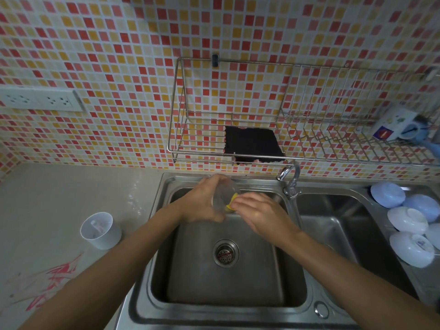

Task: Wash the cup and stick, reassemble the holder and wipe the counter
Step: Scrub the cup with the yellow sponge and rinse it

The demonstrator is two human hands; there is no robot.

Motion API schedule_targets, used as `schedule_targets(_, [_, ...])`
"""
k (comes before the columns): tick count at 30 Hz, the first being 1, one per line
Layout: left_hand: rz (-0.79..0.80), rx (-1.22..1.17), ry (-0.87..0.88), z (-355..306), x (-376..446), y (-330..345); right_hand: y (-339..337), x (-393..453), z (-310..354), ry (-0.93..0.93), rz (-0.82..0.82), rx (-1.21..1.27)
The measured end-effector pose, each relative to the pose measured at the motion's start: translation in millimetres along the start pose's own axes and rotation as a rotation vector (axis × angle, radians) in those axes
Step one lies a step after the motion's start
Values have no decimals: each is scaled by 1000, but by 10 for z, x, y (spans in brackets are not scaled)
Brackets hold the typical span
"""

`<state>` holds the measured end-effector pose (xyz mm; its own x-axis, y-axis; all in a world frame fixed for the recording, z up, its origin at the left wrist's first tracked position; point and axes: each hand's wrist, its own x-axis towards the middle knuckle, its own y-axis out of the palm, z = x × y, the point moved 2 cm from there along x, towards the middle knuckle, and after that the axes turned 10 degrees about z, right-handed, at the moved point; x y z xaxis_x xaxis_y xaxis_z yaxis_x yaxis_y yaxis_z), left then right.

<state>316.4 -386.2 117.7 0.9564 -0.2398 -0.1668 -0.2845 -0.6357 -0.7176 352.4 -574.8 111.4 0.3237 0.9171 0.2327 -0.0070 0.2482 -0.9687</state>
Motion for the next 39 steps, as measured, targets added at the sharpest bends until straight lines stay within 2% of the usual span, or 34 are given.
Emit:
schedule_targets(4, [-75,56,7,13,-13,10,-45,40,43,22,0,135])
schedule_targets(6, [-88,124,3,27,-17,-1,-31,62,30,91,53,309])
schedule_targets(8, [-73,213,3,21,-32,-6,-14,82,22,102,129,359])
schedule_targets(10, [-42,251,13,2,-46,6,-3,104,38,-5,184,136])
schedule_targets(12, [-23,264,33,-37,-54,-8,-14,129,1,-99,145,-143])
schedule_targets(13, [-25,258,35,-52,-59,-31,-23,125,-27,-96,116,-198])
schedule_targets(15, [-52,250,43,-50,-69,-104,-34,86,-57,-46,43,-178])
schedule_targets(17, [-67,270,32,-16,-95,-155,16,32,-33,48,19,-4])
schedule_targets(19, [-47,317,29,6,-123,-139,90,15,25,125,76,237])
schedule_targets(20, [-25,333,36,4,-132,-106,108,20,71,125,122,280])
schedule_targets(24, [-17,301,57,-48,-170,-36,44,57,124,36,157,-114])
schedule_targets(26, [-63,260,50,-22,-195,-98,-28,46,158,87,81,-142])
schedule_targets(29, [-86,269,35,55,-263,-147,-21,23,297,112,-23,-19])
schedule_targets(31, [-74,283,13,127,-319,-108,39,36,376,84,25,101])
schedule_targets(33, [-80,245,-19,231,-363,-54,21,80,401,156,42,215])
schedule_targets(39, [-174,110,-59,400,-467,-87,-507,581,444,407,-387,396])
